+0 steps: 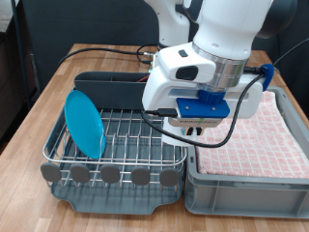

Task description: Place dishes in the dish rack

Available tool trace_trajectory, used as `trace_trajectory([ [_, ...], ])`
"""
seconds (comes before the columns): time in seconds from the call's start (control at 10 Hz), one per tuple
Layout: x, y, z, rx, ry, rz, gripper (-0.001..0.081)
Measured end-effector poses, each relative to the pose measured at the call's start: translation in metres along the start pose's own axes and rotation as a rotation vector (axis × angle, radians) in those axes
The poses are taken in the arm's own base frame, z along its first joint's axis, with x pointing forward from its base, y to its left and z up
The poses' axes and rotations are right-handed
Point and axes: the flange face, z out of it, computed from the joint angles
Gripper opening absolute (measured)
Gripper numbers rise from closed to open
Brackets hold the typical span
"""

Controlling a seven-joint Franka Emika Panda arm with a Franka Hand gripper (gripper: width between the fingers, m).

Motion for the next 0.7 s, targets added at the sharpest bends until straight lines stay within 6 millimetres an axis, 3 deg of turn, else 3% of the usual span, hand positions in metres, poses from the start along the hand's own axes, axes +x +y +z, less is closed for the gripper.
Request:
trace_trajectory([
  [0.7, 0.026, 0.006, 0.028, 0.029, 0.023, 0.039, 0.0072],
])
